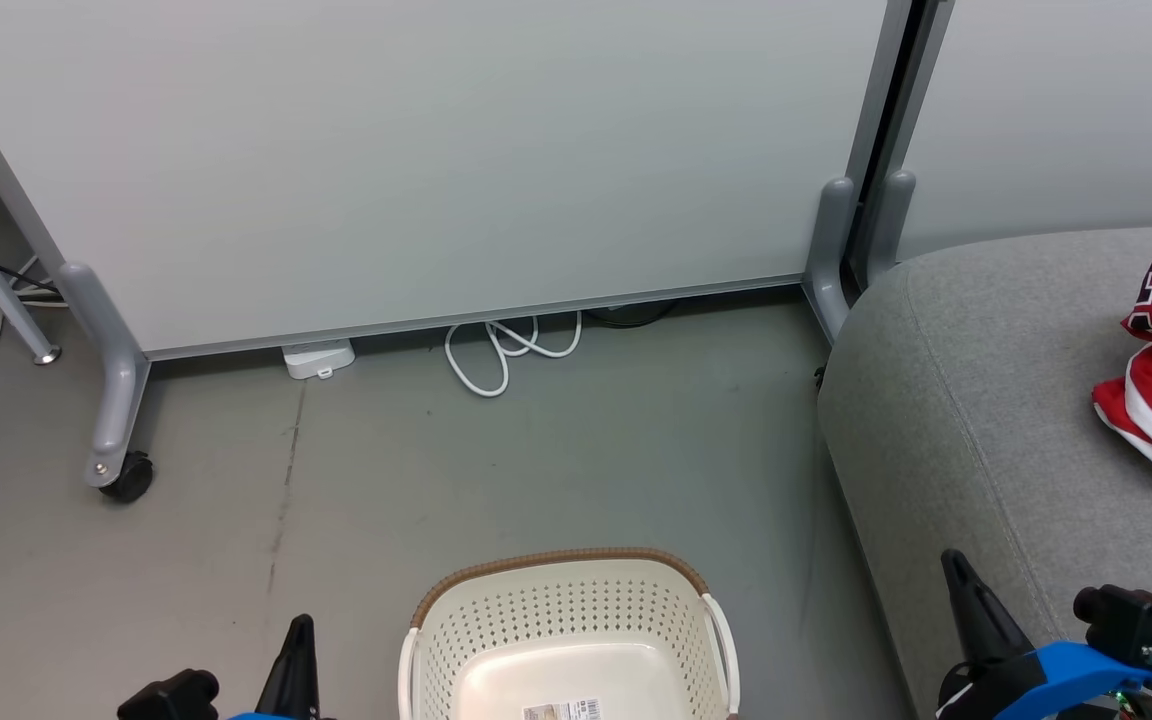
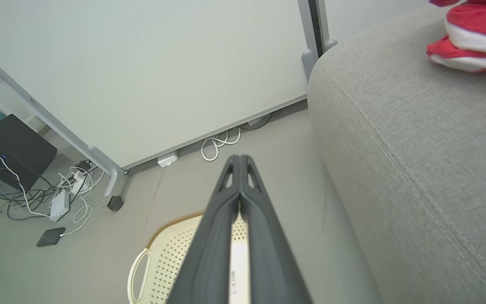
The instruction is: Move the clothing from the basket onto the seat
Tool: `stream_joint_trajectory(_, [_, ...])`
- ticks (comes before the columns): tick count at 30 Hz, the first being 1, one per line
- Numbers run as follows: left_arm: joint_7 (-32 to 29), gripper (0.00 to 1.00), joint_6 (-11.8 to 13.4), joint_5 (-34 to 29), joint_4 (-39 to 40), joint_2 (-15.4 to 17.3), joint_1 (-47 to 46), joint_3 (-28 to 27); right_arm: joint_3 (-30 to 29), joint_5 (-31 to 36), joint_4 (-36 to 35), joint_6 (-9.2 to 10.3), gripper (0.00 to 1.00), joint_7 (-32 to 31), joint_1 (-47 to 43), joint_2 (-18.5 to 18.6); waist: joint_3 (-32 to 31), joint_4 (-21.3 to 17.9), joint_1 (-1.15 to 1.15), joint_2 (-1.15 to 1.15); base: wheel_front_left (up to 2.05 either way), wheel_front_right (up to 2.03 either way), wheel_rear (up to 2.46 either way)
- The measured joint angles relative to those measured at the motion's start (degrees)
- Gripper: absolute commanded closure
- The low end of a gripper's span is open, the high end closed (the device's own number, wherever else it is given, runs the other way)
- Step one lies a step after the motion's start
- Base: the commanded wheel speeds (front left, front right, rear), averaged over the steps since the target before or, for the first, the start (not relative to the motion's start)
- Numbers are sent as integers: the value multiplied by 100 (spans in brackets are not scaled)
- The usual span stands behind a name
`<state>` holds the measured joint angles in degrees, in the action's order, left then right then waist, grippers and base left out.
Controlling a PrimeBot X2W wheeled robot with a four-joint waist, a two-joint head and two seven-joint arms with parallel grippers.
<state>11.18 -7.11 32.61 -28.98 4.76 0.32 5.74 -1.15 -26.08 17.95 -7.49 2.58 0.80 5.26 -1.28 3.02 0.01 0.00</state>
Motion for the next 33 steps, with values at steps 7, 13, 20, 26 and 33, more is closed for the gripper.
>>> stream_joint_trajectory(7, [-164, 100, 0, 589, 143, -14, -47, -132, -54, -646, -38, 1, 100, -85, 16, -21, 9, -19, 0, 0, 0, 0, 0])
stream_joint_trajectory(13, [-308, 100, 0, 1060, 264, -37, -85, -214, -94, -1184, -65, 1, 100, -152, 31, -36, 17, -35, 0, 0, 0, 0, 0])
stream_joint_trajectory(20, [-459, 100, 1, 1573, 388, -54, -154, -325, -135, -1734, -96, 1, 100, -229, 98, -57, 26, -53, 0, 0, 0, 0, 0])
stream_joint_trajectory(26, [-581, 100, 1, 1980, 492, -68, -180, -403, -175, -2199, -119, 1, 100, -297, 113, -78, 33, -69, 0, 0, 0, 0, 0])
stream_joint_trajectory(33, [-712, 100, 0, 2417, 601, -84, -246, -501, -216, -2687, -153, 1, 100, -360, 160, -98, 42, -87, 0, 0, 0, 0, 0])
